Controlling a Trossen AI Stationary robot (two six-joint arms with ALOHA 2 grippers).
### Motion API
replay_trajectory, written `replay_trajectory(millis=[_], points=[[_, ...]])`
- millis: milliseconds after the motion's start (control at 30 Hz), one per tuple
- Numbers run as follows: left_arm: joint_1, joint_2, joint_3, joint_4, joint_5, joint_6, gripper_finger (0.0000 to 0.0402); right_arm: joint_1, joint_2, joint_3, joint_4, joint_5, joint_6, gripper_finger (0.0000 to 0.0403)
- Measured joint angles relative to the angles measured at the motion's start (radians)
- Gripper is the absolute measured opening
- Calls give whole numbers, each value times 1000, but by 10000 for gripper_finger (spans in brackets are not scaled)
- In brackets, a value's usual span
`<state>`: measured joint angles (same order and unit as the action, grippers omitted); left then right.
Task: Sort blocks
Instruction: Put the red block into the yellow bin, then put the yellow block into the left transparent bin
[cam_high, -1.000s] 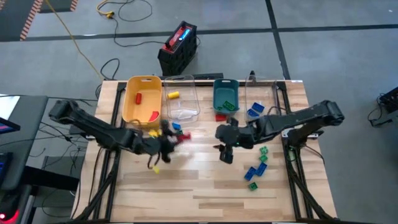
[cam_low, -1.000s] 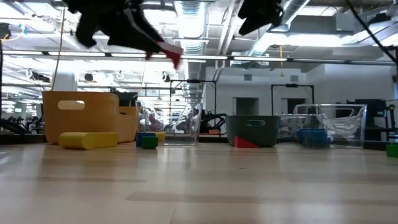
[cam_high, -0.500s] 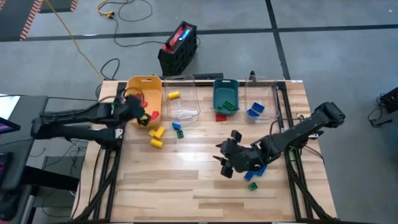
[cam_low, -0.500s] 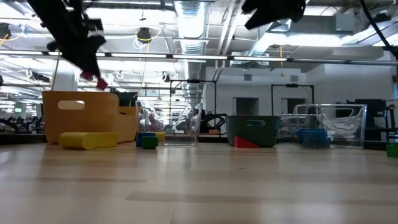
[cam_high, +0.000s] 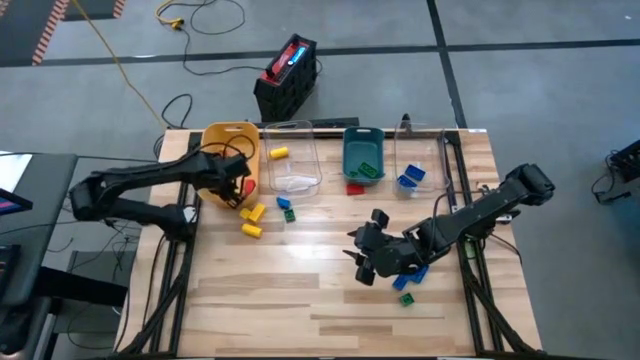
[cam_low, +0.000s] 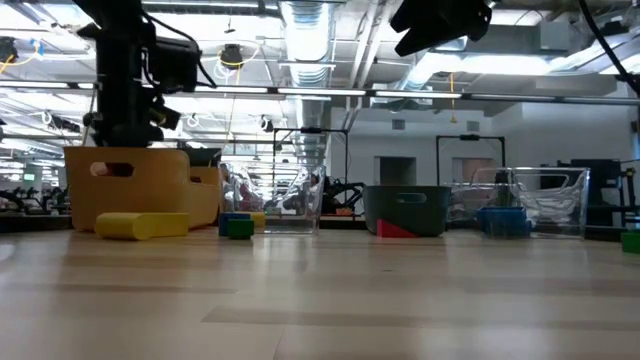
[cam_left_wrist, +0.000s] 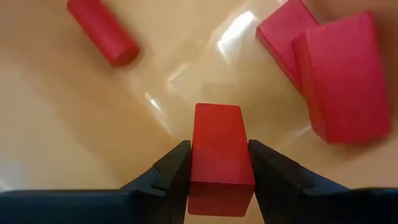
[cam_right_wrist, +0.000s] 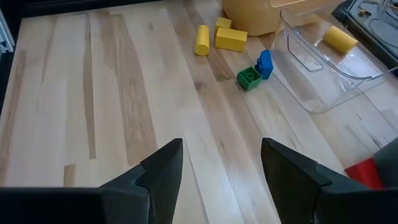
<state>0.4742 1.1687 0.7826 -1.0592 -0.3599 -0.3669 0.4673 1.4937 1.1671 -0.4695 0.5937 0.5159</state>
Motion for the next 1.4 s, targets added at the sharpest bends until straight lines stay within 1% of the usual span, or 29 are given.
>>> replay_trajectory(millis=[133,300,400,500,567,633,667,767,867,1000,1100,1200,1400], points=[[-25,5,0,9,-3,63,163,14,0,0,-2,0,6,230],[-30,-61,0,27,-15,114,197,26,0,0,-2,4,7,230],[-30,-110,1,44,-27,146,206,37,0,0,-7,43,7,230],[-33,-154,16,50,-72,152,208,51,0,-18,-6,104,7,230],[-47,-187,31,83,-75,181,209,62,0,-37,-6,135,12,230],[-86,-220,39,132,-71,227,209,70,0,-65,23,152,18,230],[-117,-233,39,161,-66,262,209,71,-1,-89,68,158,19,230],[-259,-247,35,205,-56,382,209,70,1,-171,205,161,10,230],[-431,-224,33,202,-68,412,209,73,1,-231,312,163,3,230],[-655,-174,33,210,-105,423,209,76,1,-274,379,166,2,230],[-759,-101,33,209,-131,376,209,76,0,-293,422,168,-2,230],[-787,-15,38,207,-79,325,207,76,0,-308,439,168,-9,230],[-768,152,39,205,-10,305,201,76,0,-310,455,167,-25,230]])
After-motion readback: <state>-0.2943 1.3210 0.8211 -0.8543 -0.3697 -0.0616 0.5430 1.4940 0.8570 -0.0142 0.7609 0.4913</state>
